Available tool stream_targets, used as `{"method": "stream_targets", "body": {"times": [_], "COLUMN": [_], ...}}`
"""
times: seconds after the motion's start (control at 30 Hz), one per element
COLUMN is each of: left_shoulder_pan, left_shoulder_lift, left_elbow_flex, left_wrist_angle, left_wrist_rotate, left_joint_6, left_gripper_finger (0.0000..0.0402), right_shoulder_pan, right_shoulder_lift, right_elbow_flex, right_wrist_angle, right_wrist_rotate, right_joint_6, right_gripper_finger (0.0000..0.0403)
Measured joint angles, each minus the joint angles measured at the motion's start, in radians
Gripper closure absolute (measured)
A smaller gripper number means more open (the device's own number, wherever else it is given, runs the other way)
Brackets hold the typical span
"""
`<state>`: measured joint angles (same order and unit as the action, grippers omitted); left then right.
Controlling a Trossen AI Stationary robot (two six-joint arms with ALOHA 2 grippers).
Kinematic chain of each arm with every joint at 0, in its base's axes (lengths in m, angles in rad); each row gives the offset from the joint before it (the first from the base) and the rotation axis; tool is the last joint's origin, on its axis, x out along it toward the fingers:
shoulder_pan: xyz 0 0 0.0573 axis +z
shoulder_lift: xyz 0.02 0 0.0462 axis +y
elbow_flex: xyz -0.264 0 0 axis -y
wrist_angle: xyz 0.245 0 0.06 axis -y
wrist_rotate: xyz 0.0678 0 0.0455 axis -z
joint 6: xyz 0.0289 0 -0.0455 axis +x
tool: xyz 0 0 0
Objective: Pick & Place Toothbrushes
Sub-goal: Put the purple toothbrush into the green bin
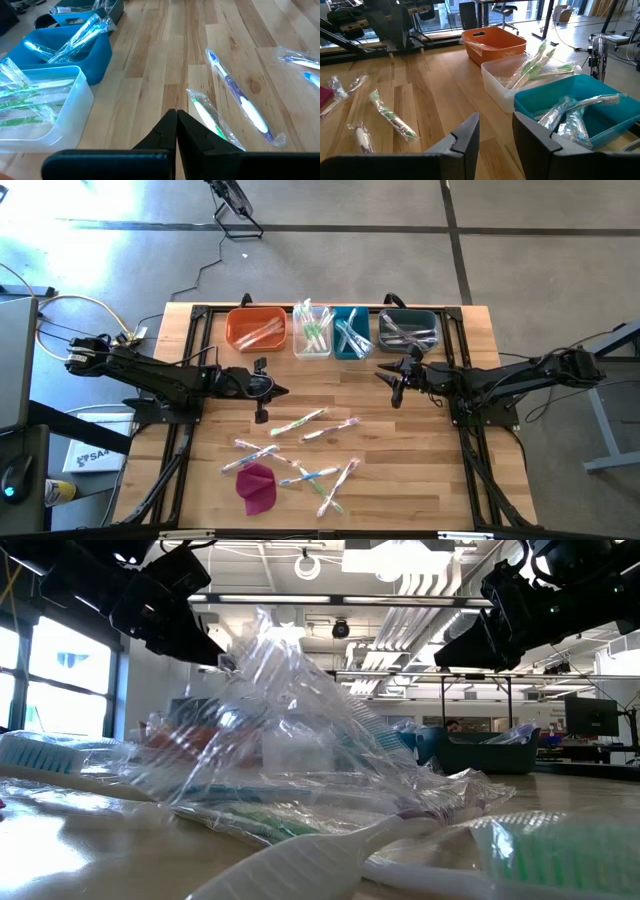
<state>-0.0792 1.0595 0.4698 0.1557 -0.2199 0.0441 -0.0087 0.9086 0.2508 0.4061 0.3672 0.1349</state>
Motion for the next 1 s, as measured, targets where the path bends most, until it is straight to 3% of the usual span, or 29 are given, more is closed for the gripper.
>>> {"method": "stream_targets", "body": {"times": [0.5,0.73,1.0], "left_shoulder_pan": [0.023,0.101,0.183], "left_shoulder_lift": [-0.033,-0.133,-0.317], "left_elbow_flex": [0.001,0.0,-0.133], "left_wrist_angle": [-0.003,-0.117,-0.037], "left_wrist_rotate": [0.001,0.135,0.15], "left_joint_6": [0.083,0.112,0.113], "left_gripper_finger": [0.0396,0.0396,0.0396], "right_shoulder_pan": [0.0,0.0,0.0], "right_shoulder_lift": [0.0,0.0,0.0], "right_elbow_flex": [0.0,0.0,0.0], "right_wrist_angle": [0.0,0.001,0.042], "right_wrist_rotate": [0.0,-0.017,-0.103], "right_joint_6": [0.04,0.085,0.154], "right_gripper_finger": [0.0293,0.0293,0.0293]}}
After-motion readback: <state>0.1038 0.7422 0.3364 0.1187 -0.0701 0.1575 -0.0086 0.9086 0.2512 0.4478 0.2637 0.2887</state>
